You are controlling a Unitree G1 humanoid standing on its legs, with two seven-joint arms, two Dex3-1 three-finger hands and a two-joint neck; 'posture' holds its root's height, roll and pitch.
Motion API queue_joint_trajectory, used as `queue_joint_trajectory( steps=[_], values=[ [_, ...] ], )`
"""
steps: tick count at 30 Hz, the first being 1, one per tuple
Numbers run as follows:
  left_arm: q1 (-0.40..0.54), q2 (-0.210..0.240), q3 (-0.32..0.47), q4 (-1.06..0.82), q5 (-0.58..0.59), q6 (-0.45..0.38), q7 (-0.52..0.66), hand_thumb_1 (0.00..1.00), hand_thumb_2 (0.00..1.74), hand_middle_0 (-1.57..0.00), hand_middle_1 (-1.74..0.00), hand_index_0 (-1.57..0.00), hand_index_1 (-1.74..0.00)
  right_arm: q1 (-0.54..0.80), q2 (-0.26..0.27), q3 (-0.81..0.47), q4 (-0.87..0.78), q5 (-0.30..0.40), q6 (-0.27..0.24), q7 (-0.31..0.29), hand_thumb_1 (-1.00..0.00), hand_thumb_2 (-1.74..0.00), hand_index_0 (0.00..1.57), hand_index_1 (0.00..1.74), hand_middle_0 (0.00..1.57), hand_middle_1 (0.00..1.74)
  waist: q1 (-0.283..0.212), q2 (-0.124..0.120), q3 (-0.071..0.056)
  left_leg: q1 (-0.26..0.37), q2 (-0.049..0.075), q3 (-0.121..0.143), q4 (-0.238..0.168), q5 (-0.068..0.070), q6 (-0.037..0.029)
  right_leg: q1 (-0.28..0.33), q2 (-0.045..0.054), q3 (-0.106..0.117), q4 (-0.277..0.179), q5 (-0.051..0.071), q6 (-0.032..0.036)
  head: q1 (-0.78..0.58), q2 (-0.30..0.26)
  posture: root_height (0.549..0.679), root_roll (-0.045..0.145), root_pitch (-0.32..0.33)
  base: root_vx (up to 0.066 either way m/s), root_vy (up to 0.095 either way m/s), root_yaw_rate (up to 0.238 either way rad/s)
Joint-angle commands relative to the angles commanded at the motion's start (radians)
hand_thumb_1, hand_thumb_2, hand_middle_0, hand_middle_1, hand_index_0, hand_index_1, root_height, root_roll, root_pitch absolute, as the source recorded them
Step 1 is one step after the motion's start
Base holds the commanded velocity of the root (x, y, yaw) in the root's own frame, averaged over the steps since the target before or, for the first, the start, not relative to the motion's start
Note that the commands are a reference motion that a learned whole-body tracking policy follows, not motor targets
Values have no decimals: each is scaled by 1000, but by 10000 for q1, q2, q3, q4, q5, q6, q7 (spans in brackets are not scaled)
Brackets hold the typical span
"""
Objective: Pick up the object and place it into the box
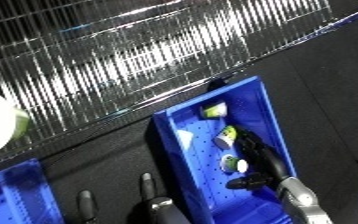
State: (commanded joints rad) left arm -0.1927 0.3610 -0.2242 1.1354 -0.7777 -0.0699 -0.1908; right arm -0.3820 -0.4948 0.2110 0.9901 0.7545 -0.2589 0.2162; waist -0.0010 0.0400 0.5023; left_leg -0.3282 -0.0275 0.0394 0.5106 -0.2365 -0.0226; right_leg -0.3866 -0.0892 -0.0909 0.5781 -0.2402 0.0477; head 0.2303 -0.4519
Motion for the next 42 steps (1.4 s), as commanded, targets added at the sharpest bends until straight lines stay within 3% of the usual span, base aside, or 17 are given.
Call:
queue_joint_trajectory(
  steps=[6, 11, 20, 26, 33, 42],
  values=[
    [-384, 95, -18, 355, 239, 109, -94, 0, 0, 0, 0, 0, 0, -300, 240, 380, -118, -229, 400, -171, 0, 0, 0, 0, 0, 0, 200, -60, -87, -68, 76, -124, -187, 248, -43, -11, -7, -130, 129, -124, 40, -1794, 259, 654, 58, 43, 13, -40, 152],
    [-579, 195, -100, 501, 568, 84, -241, 0, 0, 0, 0, 0, 0, -489, 382, 590, -263, -325, 751, -613, 0, 0, 0, 0, 0, 0, 394, -88, -133, -181, 95, -267, -219, 378, -73, -46, -104, -270, 188, -149, 75, -2946, 747, 654, 57, 46, 17, -59, 300],
    [-546, 400, -145, 353, 569, -101, -418, 0, 0, 0, 0, 0, 0, -481, 581, 957, -460, -206, 1020, -1241, 0, 0, 0, 0, 0, 0, 724, -138, -140, -465, 19, -457, 164, 312, -61, -96, -234, -454, 216, -115, 72, -4955, 1652, 653, 59, 44, 23, -26, 202],
    [-456, 488, -147, -79, 386, -539, -460, 0, 0, 0, 0, 0, 0, -529, 737, 1130, -105, -248, 896, -1160, 0, 0, 0, 0, 0, 0, 1007, -141, -25, -708, -4, -531, 451, 240, -19, -182, -335, -625, 450, -189, 65, -5546, 2031, 651, 54, 43, 2, 2, 80],
    [-407, 598, -303, -1384, 229, -1424, -257, 0, 0, 0, 0, 0, 0, -584, 868, 1230, 287, -111, 963, -1139, 0, 0, 0, 0, 0, 0, 1315, -255, 122, -871, 21, -652, 551, 216, -20, -245, -398, -817, 687, -254, 68, -5305, 2197, 649, 45, 43, -1, 2, 79],
    [122, 1062, -589, -4769, 52, -2641, 371, 0, 0, 0, 0, 0, 0, 79, 768, 886, 869, 525, 783, -832, 0, 0, 0, 0, 0, 0, 1750, -349, 177, -1036, -75, -854, 491, 159, 1, -277, -498, -1064, 671, -171, 135, -4096, 2352, 650, 38, 55, 2, -8, 122]
  ],
)
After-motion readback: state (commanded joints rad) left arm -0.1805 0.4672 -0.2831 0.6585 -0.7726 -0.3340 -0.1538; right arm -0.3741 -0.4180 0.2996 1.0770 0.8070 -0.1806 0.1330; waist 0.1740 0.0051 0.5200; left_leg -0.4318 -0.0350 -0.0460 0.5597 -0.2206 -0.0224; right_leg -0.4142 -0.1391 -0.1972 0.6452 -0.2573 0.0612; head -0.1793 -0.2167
